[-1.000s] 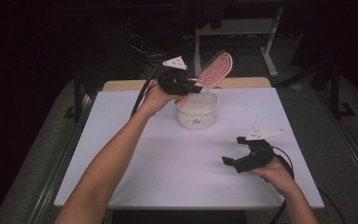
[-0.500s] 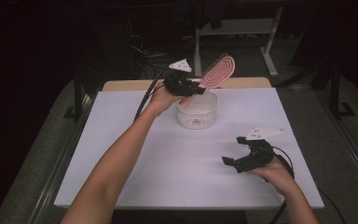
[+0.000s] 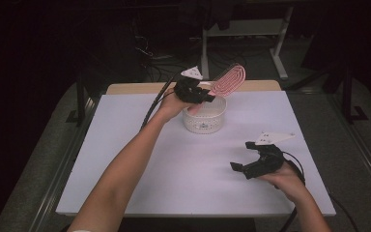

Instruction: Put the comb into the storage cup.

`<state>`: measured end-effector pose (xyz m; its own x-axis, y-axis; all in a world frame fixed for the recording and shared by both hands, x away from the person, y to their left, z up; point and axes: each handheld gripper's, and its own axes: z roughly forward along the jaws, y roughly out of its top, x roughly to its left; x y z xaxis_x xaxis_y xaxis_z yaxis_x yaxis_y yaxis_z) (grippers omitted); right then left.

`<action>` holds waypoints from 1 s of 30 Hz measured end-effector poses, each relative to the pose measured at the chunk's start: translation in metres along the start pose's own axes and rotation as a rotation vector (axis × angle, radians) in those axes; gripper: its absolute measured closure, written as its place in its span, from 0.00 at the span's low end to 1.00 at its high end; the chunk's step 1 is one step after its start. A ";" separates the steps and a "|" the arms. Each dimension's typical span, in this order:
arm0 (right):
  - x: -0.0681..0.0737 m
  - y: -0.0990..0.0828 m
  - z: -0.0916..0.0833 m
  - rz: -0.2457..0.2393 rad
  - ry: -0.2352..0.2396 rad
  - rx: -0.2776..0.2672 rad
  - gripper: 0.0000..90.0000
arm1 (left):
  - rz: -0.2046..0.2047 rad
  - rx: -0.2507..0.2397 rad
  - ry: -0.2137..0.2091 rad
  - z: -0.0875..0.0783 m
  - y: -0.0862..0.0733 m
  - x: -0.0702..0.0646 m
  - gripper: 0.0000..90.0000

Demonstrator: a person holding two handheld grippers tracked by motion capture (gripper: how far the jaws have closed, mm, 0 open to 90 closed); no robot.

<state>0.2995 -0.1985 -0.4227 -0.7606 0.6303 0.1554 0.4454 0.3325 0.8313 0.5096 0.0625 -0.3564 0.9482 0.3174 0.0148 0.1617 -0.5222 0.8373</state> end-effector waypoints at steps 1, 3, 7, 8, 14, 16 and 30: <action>0.000 0.000 0.000 0.000 0.000 0.001 0.00 | 0.002 0.007 0.001 0.001 -0.001 0.000 0.78; 0.000 0.000 0.000 -0.002 0.000 0.000 0.00 | 0.000 0.015 -0.002 0.003 -0.003 0.000 0.78; 0.000 0.000 0.000 -0.002 0.001 0.001 0.00 | -0.001 0.032 0.002 0.008 -0.007 0.001 0.78; 0.000 0.000 0.000 -0.002 0.001 0.002 0.00 | -0.006 0.033 0.001 0.009 -0.008 0.001 0.78; 0.000 0.000 0.000 -0.002 0.002 0.002 0.00 | -0.005 0.049 0.005 0.011 -0.011 0.003 0.78; 0.000 0.000 0.000 -0.002 0.002 0.003 0.00 | -0.003 0.057 0.004 0.011 -0.012 0.004 0.78; 0.000 0.000 0.000 -0.003 0.002 0.001 0.00 | -0.005 0.081 -0.007 0.018 -0.017 0.004 0.78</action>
<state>0.2998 -0.1985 -0.4229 -0.7626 0.6283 0.1540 0.4438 0.3349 0.8312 0.5154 0.0581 -0.3807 0.9491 0.3150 0.0066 0.1880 -0.5828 0.7905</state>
